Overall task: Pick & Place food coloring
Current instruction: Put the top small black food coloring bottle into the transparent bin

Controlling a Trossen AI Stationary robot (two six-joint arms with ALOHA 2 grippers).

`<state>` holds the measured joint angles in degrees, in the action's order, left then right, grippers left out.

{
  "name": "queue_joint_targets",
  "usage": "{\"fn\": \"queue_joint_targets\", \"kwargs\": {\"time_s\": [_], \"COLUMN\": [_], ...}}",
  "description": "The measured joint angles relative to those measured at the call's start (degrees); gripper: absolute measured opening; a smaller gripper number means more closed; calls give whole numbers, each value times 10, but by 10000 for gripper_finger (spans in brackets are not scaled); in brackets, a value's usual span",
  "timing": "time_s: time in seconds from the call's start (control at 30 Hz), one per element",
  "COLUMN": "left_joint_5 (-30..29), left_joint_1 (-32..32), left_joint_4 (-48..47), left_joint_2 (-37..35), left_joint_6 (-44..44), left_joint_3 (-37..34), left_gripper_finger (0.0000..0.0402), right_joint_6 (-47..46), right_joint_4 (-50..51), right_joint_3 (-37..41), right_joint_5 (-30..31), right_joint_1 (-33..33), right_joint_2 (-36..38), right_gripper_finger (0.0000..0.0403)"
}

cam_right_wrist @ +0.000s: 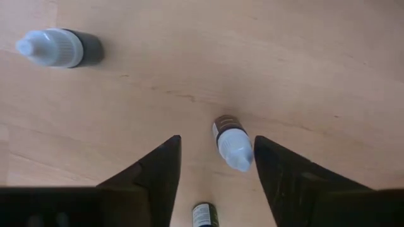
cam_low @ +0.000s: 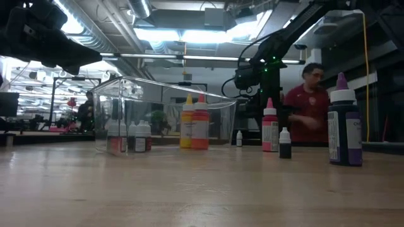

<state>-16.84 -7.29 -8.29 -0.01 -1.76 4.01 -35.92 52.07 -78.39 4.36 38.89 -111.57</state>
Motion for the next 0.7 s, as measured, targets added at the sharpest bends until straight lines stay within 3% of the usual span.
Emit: {"fn": "queue_joint_targets", "kwargs": {"time_s": [0.7], "left_joint_5": [0], "left_joint_1": [0], "left_joint_4": [0], "left_joint_2": [0], "left_joint_6": [0], "left_joint_3": [0], "left_gripper_finger": [55], "right_joint_6": [-1], "right_joint_4": [0], "right_joint_3": [0], "right_joint_5": [-16], "right_joint_1": [0], "right_joint_2": [0], "right_gripper_finger": [86]}}
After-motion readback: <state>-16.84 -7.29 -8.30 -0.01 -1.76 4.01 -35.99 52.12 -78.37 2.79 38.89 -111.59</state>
